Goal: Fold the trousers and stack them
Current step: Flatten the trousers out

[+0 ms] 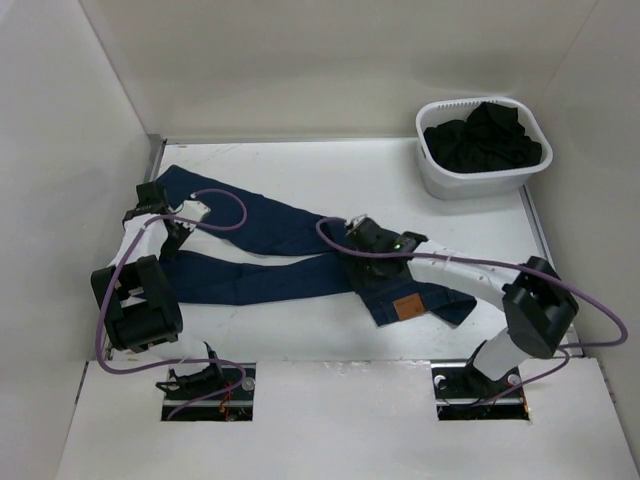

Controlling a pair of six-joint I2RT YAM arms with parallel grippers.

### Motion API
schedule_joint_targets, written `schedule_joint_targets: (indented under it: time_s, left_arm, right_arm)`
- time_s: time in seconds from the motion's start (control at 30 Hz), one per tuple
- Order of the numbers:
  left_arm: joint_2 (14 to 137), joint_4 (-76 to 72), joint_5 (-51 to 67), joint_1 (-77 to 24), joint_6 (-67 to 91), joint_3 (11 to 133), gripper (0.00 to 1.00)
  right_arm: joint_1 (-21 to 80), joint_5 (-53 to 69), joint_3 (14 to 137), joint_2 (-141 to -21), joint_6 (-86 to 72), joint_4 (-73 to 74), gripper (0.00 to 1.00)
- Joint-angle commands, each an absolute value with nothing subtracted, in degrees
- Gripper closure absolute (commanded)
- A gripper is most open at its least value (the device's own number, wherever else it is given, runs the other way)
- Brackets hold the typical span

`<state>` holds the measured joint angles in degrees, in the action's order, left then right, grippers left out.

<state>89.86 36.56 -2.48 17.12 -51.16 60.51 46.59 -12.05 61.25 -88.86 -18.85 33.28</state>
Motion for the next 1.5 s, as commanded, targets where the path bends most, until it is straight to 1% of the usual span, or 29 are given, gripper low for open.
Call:
schedule_joint_targets:
  time_s: [0.0,0.17,0.27,0.33,0.4,0.43,0.47,0.5,0.53,0.57,0.6,0.67,0.7,0.8,0.9,1.0,1.07,1.13,1.23,1.47]
  left_arm:
    - [87.10,35.77,-0.97,17.01,-51.42,60.29,0.96]
    - [86.40,35.77,-0.27,17.97,-52.03,60.03,0.96]
    - [85.96,35.68,0.09,18.59,-52.21,59.68,0.96]
    - [85.78,35.68,0.09,18.68,-52.29,59.50,0.96]
    - [85.69,35.60,0.09,18.59,-52.29,59.50,0.96]
    - [85.61,35.51,0.09,18.50,-52.29,59.50,0.96]
    - [85.52,35.51,0.09,18.42,-52.29,59.50,0.96]
    - [85.52,35.51,0.09,18.41,-52.29,59.50,0.96]
    - [85.43,35.51,0.09,18.33,-52.29,59.50,0.96]
    - [85.43,35.51,0.09,18.33,-52.29,59.50,0.96]
    - [85.26,35.51,0.09,18.33,-52.29,59.50,0.96]
    - [85.08,35.60,0.09,18.41,-52.29,59.59,0.96]
    - [84.99,35.51,0.09,18.59,-52.38,59.59,0.96]
    - [84.90,35.51,0.09,19.20,-52.73,59.50,0.96]
    - [84.73,35.42,0.09,19.73,-53.17,59.41,0.96]
    - [84.55,34.98,0.09,20.17,-53.35,59.15,0.96]
    - [84.38,34.89,0.09,20.26,-53.44,58.98,0.96]
    - [84.37,34.63,0.18,20.44,-53.44,58.89,0.96]
    - [84.55,34.19,0.18,20.96,-53.87,58.80,0.96]
    - [84.29,33.40,0.17,23.77,-55.63,58.36,0.96]
  right_arm:
    - [48.91,-9.93,60.21,-89.74,-23.38,36.56,0.23]
    - [53.30,-7.82,57.23,-89.30,-26.71,37.00,0.23]
    - [53.74,-8.17,54.24,-89.38,-29.44,37.62,0.25]
    - [53.57,-8.78,51.43,-89.12,-30.67,36.65,0.33]
    - [52.87,-10.01,50.28,-89.73,-31.11,36.48,0.34]
    - [52.34,-10.80,49.93,-90.00,-31.11,36.21,0.38]
    - [51.90,-11.07,49.83,-90.17,-31.20,35.69,0.40]
    - [51.72,-11.51,49.83,-90.35,-31.20,34.73,0.45]
    - [51.72,-11.69,50.10,-90.53,-31.11,34.37,0.53]
    - [51.55,-11.78,50.45,-90.70,-31.11,34.28,0.65]
    - [51.20,-12.04,50.80,-90.70,-31.29,34.36,0.79]
    - [51.02,-13.00,50.89,-89.92,-31.20,34.63,0.99]
    - [50.58,-14.23,50.63,-88.87,-31.11,35.15,1.00]
    - [48.30,-17.30,50.54,-85.01,-29.89,37.78,1.00]
    - [43.21,-20.73,53.43,-77.54,-26.64,41.91,1.00]
    - [36.72,-23.63,60.70,-72.35,-21.82,44.64,1.00]
    - [31.80,-23.82,66.50,-72.24,-17.17,43.95,1.00]
    - [27.31,-22.16,71.60,-75.39,-11.72,41.50,1.00]
    - [23.17,-22.41,78.90,-83.55,-3.98,37.46,1.00]
    - [17.45,-29.88,95.78,-98.07,-0.79,32.17,1.00]
